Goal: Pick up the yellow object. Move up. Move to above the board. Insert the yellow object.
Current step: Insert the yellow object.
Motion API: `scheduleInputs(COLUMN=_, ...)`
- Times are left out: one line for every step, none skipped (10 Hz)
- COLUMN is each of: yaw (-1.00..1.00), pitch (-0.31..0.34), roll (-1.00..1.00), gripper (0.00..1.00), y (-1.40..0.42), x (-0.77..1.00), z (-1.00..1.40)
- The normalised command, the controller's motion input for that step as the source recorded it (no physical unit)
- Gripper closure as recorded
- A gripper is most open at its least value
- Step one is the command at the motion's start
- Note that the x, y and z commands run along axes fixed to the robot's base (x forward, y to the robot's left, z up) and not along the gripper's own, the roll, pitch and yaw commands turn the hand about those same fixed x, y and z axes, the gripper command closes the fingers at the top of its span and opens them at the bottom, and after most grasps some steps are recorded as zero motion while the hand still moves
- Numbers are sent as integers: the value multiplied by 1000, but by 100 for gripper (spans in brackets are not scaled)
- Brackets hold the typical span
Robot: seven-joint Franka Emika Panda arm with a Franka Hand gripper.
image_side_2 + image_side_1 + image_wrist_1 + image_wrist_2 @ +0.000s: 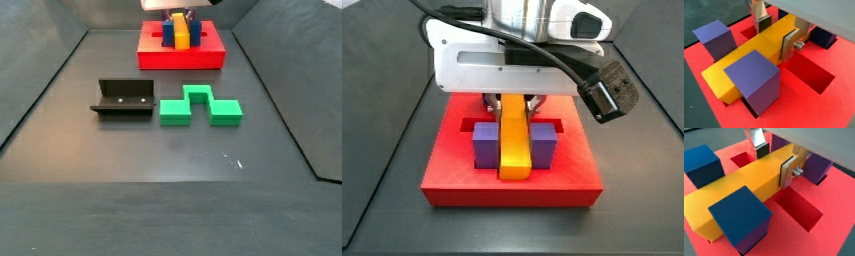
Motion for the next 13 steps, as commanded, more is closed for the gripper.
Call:
scheduleInputs(yaw=-69, pitch=0, roll=-36, gripper=100, y=0, x=-51, z=-354)
scheduleInputs(yaw=-94, pitch=0, roll=-111, gripper=100, y=0, x=0, z=-234)
scheduleInputs(yaw=-357, pitch=0, roll=0, gripper=100, y=0, x=100, z=-9)
scheduleInputs(yaw=-431, pitch=1, roll=67, gripper=100, y=-37, x=191, z=-34)
scheduleInputs(yaw=-474, pitch=6, roll=77, gripper=100, y=-20, x=143, z=-34)
scheduleInputs(yaw=-549, pitch=0, roll=103, gripper=100, y=-29, x=174, z=-31)
scheduleInputs(yaw=-409, pitch=26, roll=91, gripper=100, y=-26, x=97, z=-151)
scheduleInputs(yaw=-137, pitch=0, roll=49, gripper=100, y=-3, x=0, z=-400)
scheduleInputs(yaw=-9, pitch=0, roll=53, gripper=100, y=-20, x=0, z=-640)
scheduleInputs(yaw=0, pitch=-13, roll=59, gripper=100, y=-26, x=20, z=-531)
scheduleInputs(yaw=0, pitch=39, roll=0, gripper=100, y=0, x=0, z=-114)
scheduleInputs(yaw=0, pitch=36, roll=0, gripper=100, y=0, x=0, z=-57)
scheduleInputs(yaw=0, pitch=0, roll=0, gripper=100, y=0, x=0, z=-23)
